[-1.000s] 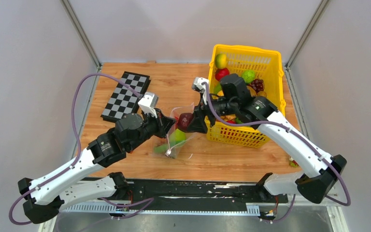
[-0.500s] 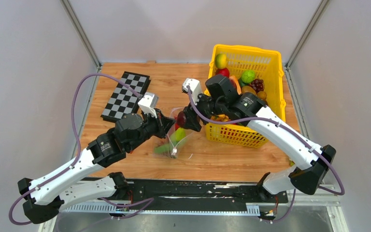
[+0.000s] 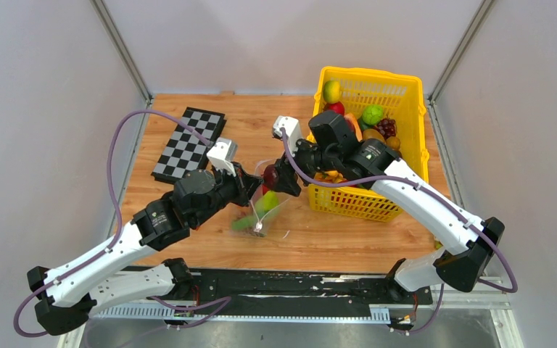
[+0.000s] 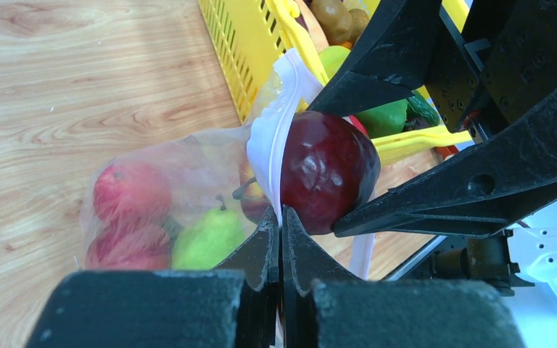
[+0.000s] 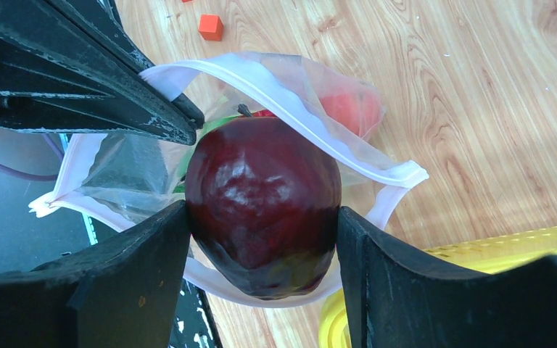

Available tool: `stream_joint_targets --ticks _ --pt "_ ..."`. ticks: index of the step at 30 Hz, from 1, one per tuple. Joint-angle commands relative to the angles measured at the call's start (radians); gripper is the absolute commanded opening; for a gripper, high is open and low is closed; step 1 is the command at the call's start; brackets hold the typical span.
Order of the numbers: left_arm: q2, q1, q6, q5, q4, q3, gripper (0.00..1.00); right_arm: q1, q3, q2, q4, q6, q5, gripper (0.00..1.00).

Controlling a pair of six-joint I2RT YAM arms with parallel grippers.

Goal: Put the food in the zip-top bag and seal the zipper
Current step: Place the fake fruit in the zipper food storage bag.

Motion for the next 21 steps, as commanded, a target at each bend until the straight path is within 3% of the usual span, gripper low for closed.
stream_joint_targets --ticks 1,6,12,21 --pt "-0.019 -0.002 -0.007 -0.017 0.031 0.033 0.0 0.004 0.025 -0.014 0.056 0.006 -0.016 0.6" --pt "-0.038 -0.001 -0.011 -0.037 0.037 0.017 0.0 0.004 0.029 -0.014 0.071 0.038 0.001 0.66" --pt "-0.029 -0.002 -0.005 -0.04 0.042 0.027 0.0 0.005 0.023 -0.011 0.127 0.069 -0.081 0.75" --pt "-0.031 -0.002 -0.006 -0.046 0.038 0.021 0.0 0.005 0.012 -0.014 0.146 0.069 -0.102 0.78"
